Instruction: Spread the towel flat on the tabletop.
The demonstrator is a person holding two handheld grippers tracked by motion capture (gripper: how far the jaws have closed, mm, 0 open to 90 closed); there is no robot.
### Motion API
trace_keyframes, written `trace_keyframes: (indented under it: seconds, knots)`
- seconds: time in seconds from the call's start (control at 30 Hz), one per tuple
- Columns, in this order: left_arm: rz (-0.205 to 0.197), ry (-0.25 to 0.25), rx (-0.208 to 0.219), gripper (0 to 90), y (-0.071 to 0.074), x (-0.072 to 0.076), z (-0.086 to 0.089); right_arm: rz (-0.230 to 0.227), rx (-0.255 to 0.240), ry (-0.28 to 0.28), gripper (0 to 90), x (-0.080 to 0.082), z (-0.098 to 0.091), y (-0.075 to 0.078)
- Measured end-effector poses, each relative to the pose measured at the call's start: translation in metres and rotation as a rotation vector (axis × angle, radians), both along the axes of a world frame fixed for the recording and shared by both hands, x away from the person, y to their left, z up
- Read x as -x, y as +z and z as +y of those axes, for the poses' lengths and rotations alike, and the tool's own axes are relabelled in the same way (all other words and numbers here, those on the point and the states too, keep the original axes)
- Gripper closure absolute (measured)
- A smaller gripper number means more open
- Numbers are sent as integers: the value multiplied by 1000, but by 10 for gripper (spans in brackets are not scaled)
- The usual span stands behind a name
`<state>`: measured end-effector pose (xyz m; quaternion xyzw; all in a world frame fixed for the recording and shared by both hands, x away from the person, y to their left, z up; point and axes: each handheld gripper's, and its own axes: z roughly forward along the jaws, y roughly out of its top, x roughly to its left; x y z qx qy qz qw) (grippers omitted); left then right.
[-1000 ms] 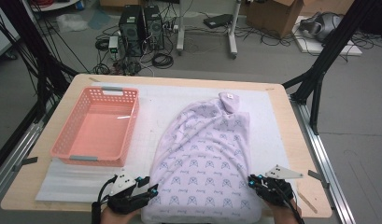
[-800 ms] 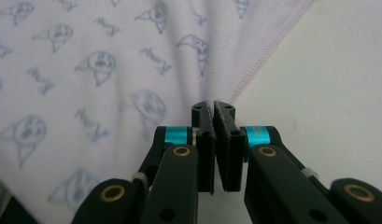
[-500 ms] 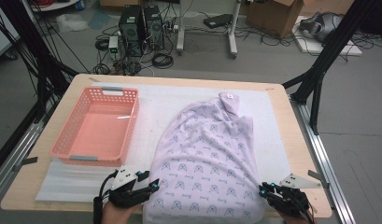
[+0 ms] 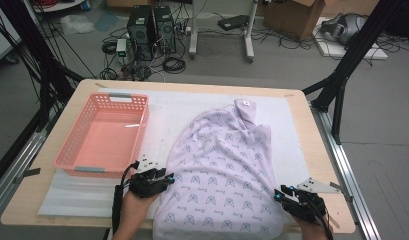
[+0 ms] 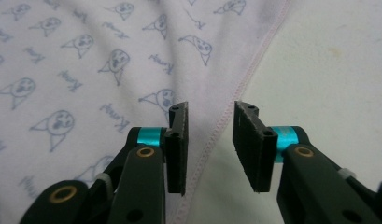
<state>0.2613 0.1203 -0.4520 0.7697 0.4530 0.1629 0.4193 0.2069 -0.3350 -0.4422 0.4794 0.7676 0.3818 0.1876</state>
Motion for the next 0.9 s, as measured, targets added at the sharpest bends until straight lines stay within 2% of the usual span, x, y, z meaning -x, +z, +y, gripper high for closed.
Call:
trace_keyframes:
  seconds: [0.03,0.07,0.13,0.33,0.47,0.53,0.63,0.7,0.73,0.83,0.9]
  knots:
    - [-9,-12,-12,734,0,0,1,-2,11,0,624,-2,1,-2]
    - [-3,-35,-4,851,0,1,2,8,13,-3,615,-3,2,-3]
    - [-13,-35,-17,867,0,5,2,14,20,0,610,-4,3,-7]
    - [-45,-48,-57,870,1,29,13,11,17,4,621,-4,3,-7]
    - [-39,-64,-48,869,2,50,20,17,13,17,634,-3,5,-7]
    - [-39,-75,-51,869,3,59,24,21,8,29,667,-3,8,-6]
    - [-30,-80,-23,869,1,70,31,23,15,53,734,-3,13,-6]
    - [-26,-80,-5,868,0,71,32,24,22,76,832,-2,15,-6]
    - [-28,-78,4,867,0,70,32,27,24,84,851,-2,15,-5]
    - [-40,-83,38,843,-1,70,31,37,38,89,871,2,16,-3]
    - [-55,-80,60,773,0,69,31,41,38,93,874,5,13,-3]
